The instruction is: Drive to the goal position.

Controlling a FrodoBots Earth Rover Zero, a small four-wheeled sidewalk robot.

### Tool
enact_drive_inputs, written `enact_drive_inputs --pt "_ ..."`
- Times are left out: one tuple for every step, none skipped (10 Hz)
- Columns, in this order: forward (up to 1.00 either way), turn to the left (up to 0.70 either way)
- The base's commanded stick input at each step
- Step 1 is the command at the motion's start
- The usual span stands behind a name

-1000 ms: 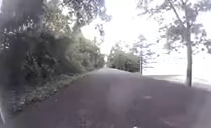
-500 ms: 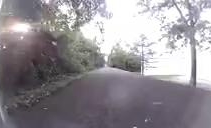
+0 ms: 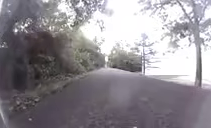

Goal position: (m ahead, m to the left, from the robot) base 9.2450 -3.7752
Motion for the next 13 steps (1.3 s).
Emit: enact_drive_inputs --pt "0.7 0.0" --pt "0.7 0.0" --pt "0.7 0.0" --pt "0.7 0.0" --pt "0.7 0.0" --pt "0.7 0.0" --pt "0.7 0.0" --pt "0.7 0.0" --pt "0.7 0.0" --pt "0.7 0.0" --pt "0.7 0.0" --pt "0.7 0.0" --pt "0.7 0.0"
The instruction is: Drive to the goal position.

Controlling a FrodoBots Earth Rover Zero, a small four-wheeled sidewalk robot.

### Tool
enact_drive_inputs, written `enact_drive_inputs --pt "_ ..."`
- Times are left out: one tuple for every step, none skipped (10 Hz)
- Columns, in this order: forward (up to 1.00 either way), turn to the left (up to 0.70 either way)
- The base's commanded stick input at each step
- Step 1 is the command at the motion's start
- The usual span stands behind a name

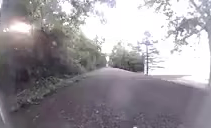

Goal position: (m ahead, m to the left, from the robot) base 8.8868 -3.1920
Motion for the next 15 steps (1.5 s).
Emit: enact_drive_inputs --pt "0.7 0.0" --pt "0.7 0.0" --pt "0.7 0.0" --pt "0.7 0.0" --pt "0.7 0.0" --pt "0.7 0.0" --pt "0.7 0.0" --pt "0.7 0.0" --pt "0.7 0.0" --pt "0.7 0.0" --pt "0.7 0.0" --pt "0.7 0.0" --pt "0.7 0.0" --pt "0.7 0.0" --pt "0.7 0.0"
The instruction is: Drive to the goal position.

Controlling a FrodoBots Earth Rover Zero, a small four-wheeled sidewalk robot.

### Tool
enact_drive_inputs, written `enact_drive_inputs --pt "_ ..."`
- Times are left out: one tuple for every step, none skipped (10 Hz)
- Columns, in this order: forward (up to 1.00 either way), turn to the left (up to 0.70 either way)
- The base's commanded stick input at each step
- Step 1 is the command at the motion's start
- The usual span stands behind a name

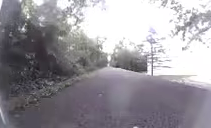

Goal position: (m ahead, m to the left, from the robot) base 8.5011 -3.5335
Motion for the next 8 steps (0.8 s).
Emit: enact_drive_inputs --pt "0.7 0.0" --pt "0.7 0.0" --pt "0.7 0.0" --pt "0.7 0.0" --pt "0.7 0.0" --pt "0.7 0.0" --pt "0.7 0.0" --pt "0.7 0.0"
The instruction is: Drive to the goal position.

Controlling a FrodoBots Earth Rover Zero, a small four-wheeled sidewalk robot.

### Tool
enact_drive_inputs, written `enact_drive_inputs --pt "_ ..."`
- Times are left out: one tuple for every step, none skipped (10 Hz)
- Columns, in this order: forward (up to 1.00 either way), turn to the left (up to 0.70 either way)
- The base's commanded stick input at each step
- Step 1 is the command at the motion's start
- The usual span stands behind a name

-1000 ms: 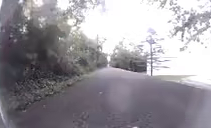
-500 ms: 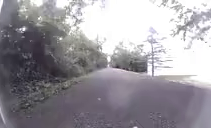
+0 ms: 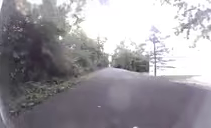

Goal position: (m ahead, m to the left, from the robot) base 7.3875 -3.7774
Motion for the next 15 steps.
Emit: enact_drive_inputs --pt "0.7 0.0" --pt "0.7 0.0" --pt "0.7 0.0" --pt "0.7 0.0" --pt "0.7 0.0" --pt "0.7 0.0" --pt "0.7 0.0" --pt "0.7 0.0" --pt "0.7 0.0" --pt "0.7 0.0" --pt "0.7 0.0" --pt "0.7 0.0" --pt "0.7 0.0" --pt "0.7 0.0" --pt "0.7 0.0"
